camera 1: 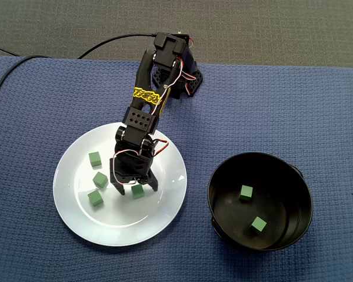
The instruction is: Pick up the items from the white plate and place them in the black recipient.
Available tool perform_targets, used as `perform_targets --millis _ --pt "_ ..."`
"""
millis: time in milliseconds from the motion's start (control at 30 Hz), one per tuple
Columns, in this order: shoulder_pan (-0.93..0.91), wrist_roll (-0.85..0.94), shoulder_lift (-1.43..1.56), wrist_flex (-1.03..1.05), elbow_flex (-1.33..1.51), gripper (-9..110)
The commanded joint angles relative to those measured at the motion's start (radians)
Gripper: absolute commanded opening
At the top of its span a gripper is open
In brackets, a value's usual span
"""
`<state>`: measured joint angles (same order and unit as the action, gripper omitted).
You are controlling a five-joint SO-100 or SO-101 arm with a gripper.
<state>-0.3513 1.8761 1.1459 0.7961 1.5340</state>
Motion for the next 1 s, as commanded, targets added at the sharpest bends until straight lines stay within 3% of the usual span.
perform_targets --millis 0,133,200,233,633,767,967 --pt "0.017 -0.029 0.006 -0.012 0.0 25" --pt "0.018 -0.057 0.006 -0.012 0.008 21" --pt "0.02 -0.064 0.008 -0.012 0.017 6" --pt "0.02 -0.067 0.009 -0.009 0.02 4" --pt "0.018 -0.192 0.078 0.086 -0.021 0" --pt "0.011 -0.4 0.198 0.236 -0.176 0" --pt "0.087 -1.031 0.449 0.302 -0.337 0"
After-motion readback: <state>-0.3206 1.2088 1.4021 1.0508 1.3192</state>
